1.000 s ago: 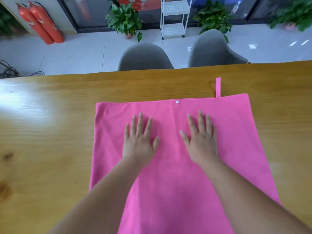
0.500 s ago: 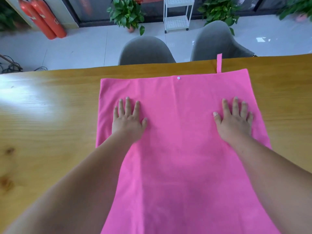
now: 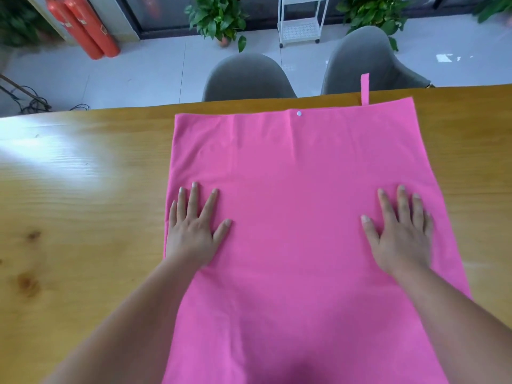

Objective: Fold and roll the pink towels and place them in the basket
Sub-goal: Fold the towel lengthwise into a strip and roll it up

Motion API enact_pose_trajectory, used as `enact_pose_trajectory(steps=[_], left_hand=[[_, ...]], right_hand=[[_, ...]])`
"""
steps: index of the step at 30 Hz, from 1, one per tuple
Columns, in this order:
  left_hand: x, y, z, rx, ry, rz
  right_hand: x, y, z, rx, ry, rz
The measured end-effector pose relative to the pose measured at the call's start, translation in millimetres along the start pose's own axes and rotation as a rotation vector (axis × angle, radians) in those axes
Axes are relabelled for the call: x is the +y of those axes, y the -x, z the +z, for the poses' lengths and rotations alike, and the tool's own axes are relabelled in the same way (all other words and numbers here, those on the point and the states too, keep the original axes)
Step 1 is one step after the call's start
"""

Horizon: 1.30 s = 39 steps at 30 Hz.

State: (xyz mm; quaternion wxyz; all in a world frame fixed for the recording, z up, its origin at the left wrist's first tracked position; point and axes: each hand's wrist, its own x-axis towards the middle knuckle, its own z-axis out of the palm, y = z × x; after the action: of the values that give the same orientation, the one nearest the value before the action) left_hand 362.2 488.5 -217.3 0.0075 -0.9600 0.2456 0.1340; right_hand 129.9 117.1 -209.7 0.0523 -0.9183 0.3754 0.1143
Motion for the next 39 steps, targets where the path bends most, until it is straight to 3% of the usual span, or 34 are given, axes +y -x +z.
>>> enact_pose_trajectory(steps=[5, 10, 16, 23, 27, 29, 35, 39], left_hand=[[39.5, -53.6, -33.7, -0.068, -0.105, -0.047], [88.5, 28.5, -1.2, -0.007, 0.026, 0.148], [4.9, 68.0, 15.5, 0.024, 0.008, 0.021], [40.9, 5.1, -8.4, -0.024, -0.045, -0.050], [98.5, 43.9, 4.0, 0.012, 0.027, 0.139], [90.7, 76.2, 20.2, 0.031, 0.034, 0.191], [-26.0, 111.9, 31.7, 0.061, 0.007, 0.108], [-15.8, 114.7, 27.1, 0.066, -0.043, 0.054]], right_hand=[[-37.8, -40.4, -20.9, -0.027, -0.005, 0.043], [-87.4, 39.7, 2.3, -0.010, 0.005, -0.255], [1.2, 60.9, 11.8, -0.008, -0.008, -0.017], [-37.2, 6.4, -8.8, 0.011, -0.020, 0.019], [-97.6, 59.5, -1.4, 0.031, -0.036, -0.242], [-94.6, 93.0, 17.2, 0.012, -0.009, -0.349], [15.9, 120.8, 28.6, 0.046, -0.009, -0.037], [12.9, 132.5, 26.9, 0.047, -0.046, 0.112]])
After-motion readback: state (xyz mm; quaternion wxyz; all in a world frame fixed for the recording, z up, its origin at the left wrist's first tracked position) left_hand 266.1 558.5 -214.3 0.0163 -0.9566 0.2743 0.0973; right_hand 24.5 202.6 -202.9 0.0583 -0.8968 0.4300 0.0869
